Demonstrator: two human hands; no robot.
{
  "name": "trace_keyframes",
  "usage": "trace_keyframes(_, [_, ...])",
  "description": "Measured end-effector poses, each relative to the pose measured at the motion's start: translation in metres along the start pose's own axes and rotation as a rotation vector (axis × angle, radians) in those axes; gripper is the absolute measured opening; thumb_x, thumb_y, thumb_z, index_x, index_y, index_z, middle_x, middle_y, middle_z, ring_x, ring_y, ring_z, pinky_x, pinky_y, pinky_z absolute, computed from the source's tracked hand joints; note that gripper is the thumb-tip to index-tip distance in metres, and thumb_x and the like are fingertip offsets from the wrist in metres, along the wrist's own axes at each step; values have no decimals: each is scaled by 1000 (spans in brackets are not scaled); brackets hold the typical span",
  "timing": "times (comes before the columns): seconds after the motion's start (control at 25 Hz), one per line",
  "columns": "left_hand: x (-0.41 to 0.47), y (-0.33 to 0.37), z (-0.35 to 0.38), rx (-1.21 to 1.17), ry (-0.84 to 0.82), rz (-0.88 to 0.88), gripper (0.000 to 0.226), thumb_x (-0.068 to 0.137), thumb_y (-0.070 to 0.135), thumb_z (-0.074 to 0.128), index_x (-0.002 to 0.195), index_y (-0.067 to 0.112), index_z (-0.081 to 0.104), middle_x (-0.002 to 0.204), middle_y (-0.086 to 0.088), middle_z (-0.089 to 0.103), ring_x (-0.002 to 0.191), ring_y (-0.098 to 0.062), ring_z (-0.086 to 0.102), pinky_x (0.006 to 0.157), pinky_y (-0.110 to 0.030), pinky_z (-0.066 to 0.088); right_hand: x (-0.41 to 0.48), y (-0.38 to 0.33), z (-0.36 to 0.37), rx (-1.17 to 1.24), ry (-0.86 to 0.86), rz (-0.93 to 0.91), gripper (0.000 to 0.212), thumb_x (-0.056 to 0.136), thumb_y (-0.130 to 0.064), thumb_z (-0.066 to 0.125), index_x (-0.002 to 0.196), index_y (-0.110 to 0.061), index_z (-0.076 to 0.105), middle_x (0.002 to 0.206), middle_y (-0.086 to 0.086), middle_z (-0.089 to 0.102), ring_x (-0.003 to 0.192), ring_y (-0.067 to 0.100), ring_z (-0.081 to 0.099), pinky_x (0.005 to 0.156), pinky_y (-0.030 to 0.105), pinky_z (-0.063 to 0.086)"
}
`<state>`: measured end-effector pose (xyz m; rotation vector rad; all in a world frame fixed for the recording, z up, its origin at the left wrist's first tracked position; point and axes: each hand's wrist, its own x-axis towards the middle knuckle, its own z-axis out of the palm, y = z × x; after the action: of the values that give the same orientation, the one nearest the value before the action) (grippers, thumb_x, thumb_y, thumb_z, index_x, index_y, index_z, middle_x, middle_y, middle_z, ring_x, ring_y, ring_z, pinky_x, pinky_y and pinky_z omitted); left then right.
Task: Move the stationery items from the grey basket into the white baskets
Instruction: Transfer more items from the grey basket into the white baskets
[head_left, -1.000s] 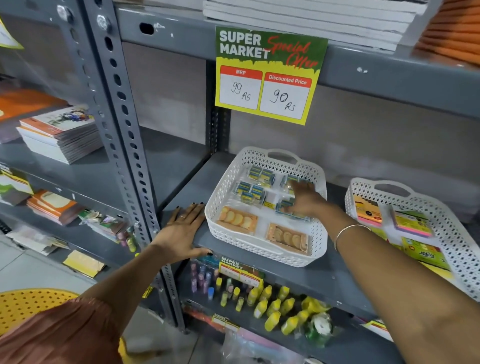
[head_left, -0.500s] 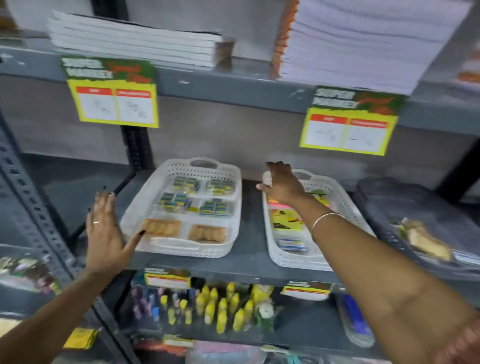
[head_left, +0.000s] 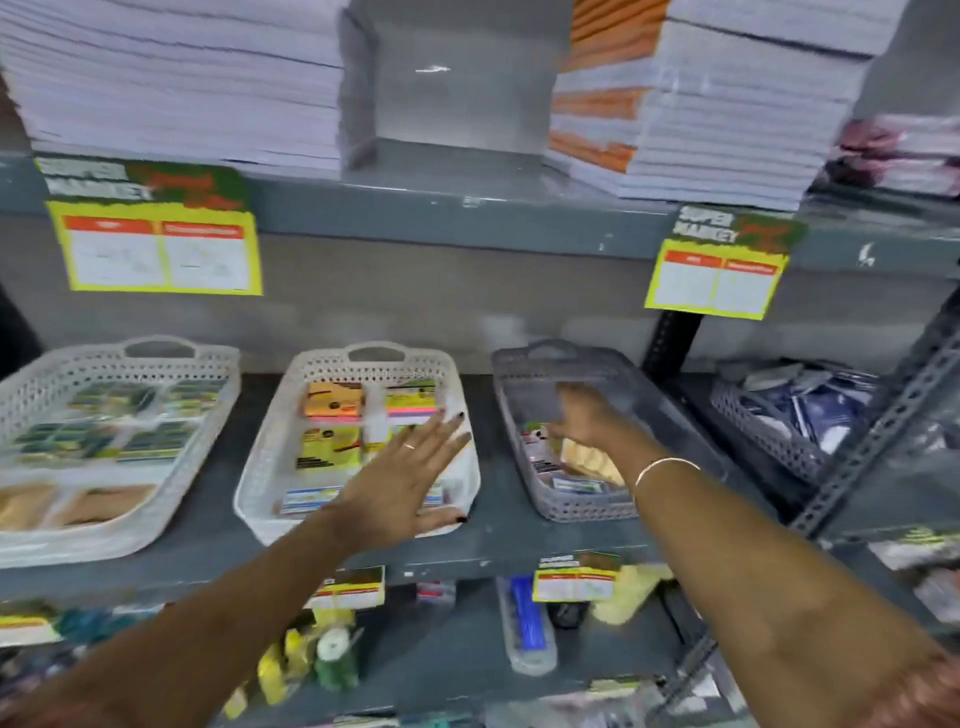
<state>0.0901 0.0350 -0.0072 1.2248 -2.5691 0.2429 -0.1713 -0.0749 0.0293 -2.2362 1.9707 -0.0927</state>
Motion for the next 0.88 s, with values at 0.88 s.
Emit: trace_keyframes(0.88, [47, 32, 35, -20, -282, 174, 87, 84, 62, 47, 147, 21, 3, 156, -13, 4, 143, -23, -3, 112, -32, -4, -14, 37, 20, -31, -27, -36, 55, 75, -47, 69, 117, -12, 58, 122, 10, 61, 114, 27, 54, 94, 36, 46])
